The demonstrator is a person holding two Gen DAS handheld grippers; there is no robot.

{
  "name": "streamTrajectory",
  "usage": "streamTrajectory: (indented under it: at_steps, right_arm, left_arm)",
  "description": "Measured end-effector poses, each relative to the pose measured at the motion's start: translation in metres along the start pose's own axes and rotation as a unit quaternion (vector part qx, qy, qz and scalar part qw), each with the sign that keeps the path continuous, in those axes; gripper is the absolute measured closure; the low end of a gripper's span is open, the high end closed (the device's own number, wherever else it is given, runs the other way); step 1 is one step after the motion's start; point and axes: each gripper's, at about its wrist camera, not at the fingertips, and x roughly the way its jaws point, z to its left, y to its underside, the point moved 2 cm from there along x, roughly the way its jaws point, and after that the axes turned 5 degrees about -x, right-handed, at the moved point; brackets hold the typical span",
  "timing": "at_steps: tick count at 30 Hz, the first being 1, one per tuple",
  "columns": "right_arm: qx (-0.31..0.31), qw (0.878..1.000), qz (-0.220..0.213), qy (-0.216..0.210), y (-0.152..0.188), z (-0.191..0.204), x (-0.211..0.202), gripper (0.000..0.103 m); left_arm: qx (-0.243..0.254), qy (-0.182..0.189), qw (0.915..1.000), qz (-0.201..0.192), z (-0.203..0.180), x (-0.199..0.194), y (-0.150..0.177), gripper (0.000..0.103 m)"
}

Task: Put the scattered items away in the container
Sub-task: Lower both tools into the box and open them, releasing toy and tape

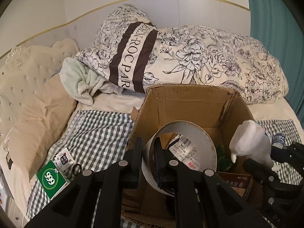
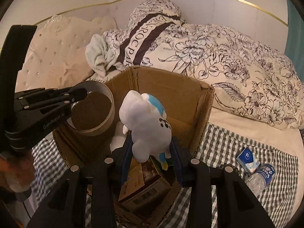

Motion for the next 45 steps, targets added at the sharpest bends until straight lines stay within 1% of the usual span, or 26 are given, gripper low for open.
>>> streamTrajectory:
  at_steps: [4,6,8,9,10,11,13,14,20,22,23,26,28,35,45]
  right_arm:
    - [-0.002,1.000,0.007,-0.006,0.003,0.000,0.008,0.065]
    - [-0.004,1.000,0.011,-0.007,0.005,0.000,0.011,0.065]
    - [-0.006,1.000,0.013,-0.008,0.005,0.002,0.013,0.064]
    - [-0.007,1.000,0.011,-0.010,0.005,0.003,0.013,0.062]
    - [-0.010,1.000,0.008,-0.010,0.004,0.004,0.012,0.055]
    - [-0.015,1.000,0.003,-0.008,0.004,0.006,0.010,0.046]
    - [-0.019,1.000,-0.007,-0.006,0.003,0.007,0.006,0.042]
    - [-0.021,1.000,-0.011,-0.005,0.002,0.008,0.004,0.042]
    - [-0.014,1.000,-0.018,0.001,0.002,0.002,-0.002,0.042]
    - [-0.010,1.000,-0.021,0.004,0.001,-0.001,-0.004,0.041]
    - [-0.007,1.000,-0.023,0.005,0.000,-0.002,-0.006,0.041]
    - [0.000,0.999,-0.032,0.010,-0.001,-0.007,-0.014,0.040]
    - [0.005,0.999,-0.036,0.012,-0.001,-0.009,-0.018,0.038]
    - [0.015,0.998,-0.050,0.020,-0.002,-0.018,-0.036,0.038]
    - [0.029,0.996,-0.073,0.039,0.000,-0.032,-0.070,0.034]
  left_arm:
    - [0.001,-0.001,1.0000,0.004,-0.001,0.005,0.002,0.092]
    - [0.003,0.000,1.0000,0.006,-0.002,0.007,0.003,0.091]
    - [0.005,-0.001,0.9999,0.011,-0.004,0.010,0.004,0.080]
    - [0.004,-0.001,0.9999,0.014,-0.004,0.011,0.004,0.064]
    - [0.002,-0.002,0.9999,0.016,-0.005,0.012,0.004,0.054]
    - [-0.001,-0.001,0.9999,0.015,-0.004,0.012,0.004,0.049]
    - [-0.002,-0.004,0.9999,0.011,-0.005,0.011,0.004,0.048]
    - [-0.002,-0.005,0.9999,0.010,-0.005,0.010,0.004,0.046]
    - [-0.002,0.002,1.0000,0.008,-0.010,0.005,0.003,0.045]
    - [-0.003,0.003,1.0000,0.005,-0.011,0.001,0.002,0.038]
    - [-0.004,0.005,1.0000,0.002,-0.012,-0.001,0.001,0.036]
    - [-0.004,0.005,1.0000,-0.004,-0.015,-0.006,-0.002,0.036]
    - [-0.001,0.000,1.0000,-0.002,-0.017,-0.007,-0.002,0.033]
    - [-0.007,0.008,0.9999,-0.010,-0.021,-0.019,-0.004,0.033]
    - [-0.014,0.026,0.9988,-0.040,-0.037,-0.051,-0.011,0.027]
